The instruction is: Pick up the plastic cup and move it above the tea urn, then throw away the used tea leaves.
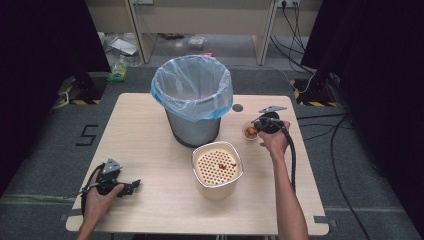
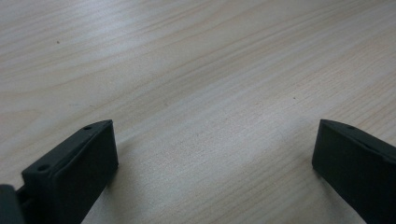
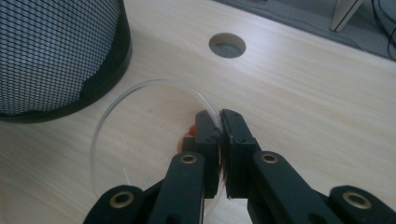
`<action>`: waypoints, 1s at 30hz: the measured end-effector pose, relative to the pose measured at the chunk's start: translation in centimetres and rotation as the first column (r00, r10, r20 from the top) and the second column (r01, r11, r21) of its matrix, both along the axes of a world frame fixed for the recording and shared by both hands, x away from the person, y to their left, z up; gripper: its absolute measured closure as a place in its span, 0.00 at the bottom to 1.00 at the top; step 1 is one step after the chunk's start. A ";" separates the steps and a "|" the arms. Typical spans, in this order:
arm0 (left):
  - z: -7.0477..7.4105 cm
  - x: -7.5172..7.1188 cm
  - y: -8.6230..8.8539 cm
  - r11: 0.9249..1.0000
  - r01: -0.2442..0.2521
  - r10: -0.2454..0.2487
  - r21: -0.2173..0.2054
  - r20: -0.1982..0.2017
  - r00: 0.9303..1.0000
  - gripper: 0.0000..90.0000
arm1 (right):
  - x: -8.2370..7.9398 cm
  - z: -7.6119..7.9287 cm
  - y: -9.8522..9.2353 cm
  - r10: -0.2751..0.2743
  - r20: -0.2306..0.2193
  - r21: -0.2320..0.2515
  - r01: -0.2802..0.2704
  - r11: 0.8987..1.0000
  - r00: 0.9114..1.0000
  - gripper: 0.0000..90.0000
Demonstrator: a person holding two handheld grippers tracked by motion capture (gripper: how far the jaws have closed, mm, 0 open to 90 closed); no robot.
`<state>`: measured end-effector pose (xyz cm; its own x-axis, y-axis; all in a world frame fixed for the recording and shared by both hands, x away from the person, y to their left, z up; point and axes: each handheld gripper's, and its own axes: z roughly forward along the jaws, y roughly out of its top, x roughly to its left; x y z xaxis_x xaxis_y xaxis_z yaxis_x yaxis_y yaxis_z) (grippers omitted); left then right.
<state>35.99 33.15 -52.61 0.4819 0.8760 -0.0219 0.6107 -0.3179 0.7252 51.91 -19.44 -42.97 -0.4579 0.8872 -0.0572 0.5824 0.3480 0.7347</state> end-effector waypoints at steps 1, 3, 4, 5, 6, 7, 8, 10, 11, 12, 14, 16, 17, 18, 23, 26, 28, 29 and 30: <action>0.0 0.0 0.0 1.000 0.000 0.000 0.000 0.000 1.000 0.00 | -0.3 0.4 0.1 0.010 0.012 0.012 -0.011 1.000 1.000 0.96; 0.0 0.0 0.0 1.000 0.000 0.000 0.000 0.000 1.000 0.00 | -0.4 0.6 0.1 0.014 0.015 0.007 -0.014 1.000 1.000 0.96; 0.0 0.0 0.0 1.000 0.000 0.000 0.001 -0.001 1.000 0.00 | -0.5 0.8 0.0 0.017 0.025 -0.003 -0.017 1.000 1.000 0.96; 0.0 0.0 0.0 1.000 0.000 0.000 0.000 0.000 1.000 0.00 | -0.6 1.0 0.0 0.021 0.031 -0.007 -0.021 1.000 0.999 0.96; 0.0 0.0 0.0 1.000 -0.001 0.001 0.000 0.000 1.000 0.00 | -0.6 1.2 -0.1 0.025 0.040 -0.009 -0.024 1.000 0.999 0.96; 0.0 0.0 0.0 1.000 -0.001 0.001 0.000 0.000 1.000 0.00 | -0.7 1.5 -0.2 0.020 0.046 -0.004 -0.020 1.000 0.999 0.96; 0.0 0.0 0.0 1.000 0.000 0.000 0.000 0.000 1.000 0.00 | -0.8 1.7 -0.4 0.018 0.057 -0.001 -0.018 1.000 0.998 0.96; 0.0 0.0 0.0 1.000 0.000 0.000 0.001 0.000 1.000 0.00 | -1.1 2.1 -0.6 0.016 0.078 0.000 -0.016 1.000 0.997 0.96; 0.0 0.0 0.0 1.000 0.000 0.000 0.001 -0.001 1.000 0.00 | -1.3 2.3 -0.7 0.015 0.087 -0.005 -0.014 1.000 0.996 0.96; 0.0 0.0 0.0 1.000 -0.001 0.001 0.001 0.000 1.000 0.00 | -1.5 2.5 -0.7 0.014 0.095 -0.005 -0.013 1.000 0.995 0.96; 0.0 0.0 0.0 1.000 -0.001 0.001 0.001 0.000 1.000 0.00 | -1.9 3.0 -0.8 0.018 0.120 -0.002 -0.018 1.000 0.993 0.96; 0.0 0.0 0.0 1.000 0.000 0.000 0.001 -0.001 1.000 0.00 | -2.4 3.6 -0.8 0.026 0.143 0.006 -0.027 1.000 0.989 0.96; 0.0 0.0 0.0 1.000 -0.001 0.001 0.001 0.000 1.000 0.00 | -2.7 3.8 -0.7 0.031 0.154 0.008 -0.032 0.999 0.988 0.96; 0.0 0.0 0.0 1.000 -0.001 0.001 0.001 0.000 1.000 0.00 | -3.0 4.1 -0.7 0.037 0.162 0.007 -0.039 0.999 0.986 0.96; 0.0 0.0 0.0 1.000 0.000 0.000 0.001 -0.001 1.000 0.00 | -4.9 5.6 -0.3 0.074 0.219 -0.004 -0.075 0.997 0.973 0.96; 0.0 0.0 0.0 1.000 0.000 0.000 0.002 0.000 1.000 0.00 | -6.1 6.5 0.1 0.096 0.254 -0.012 -0.096 0.995 0.962 0.96; 0.0 -0.1 0.0 1.000 -0.002 0.002 0.005 0.001 1.000 0.00 | -7.0 7.1 0.5 0.111 0.286 -0.024 -0.108 0.994 0.952 0.96; 0.0 -0.1 0.0 1.000 -0.003 0.003 0.005 0.003 1.000 0.00 | -7.4 7.3 0.7 0.114 0.296 -0.026 -0.112 0.993 0.948 0.96; 0.0 -0.1 -0.1 1.000 -0.004 0.004 0.007 0.002 1.000 0.00 | -7.9 7.5 0.9 0.122 0.307 -0.030 -0.118 0.993 0.944 0.96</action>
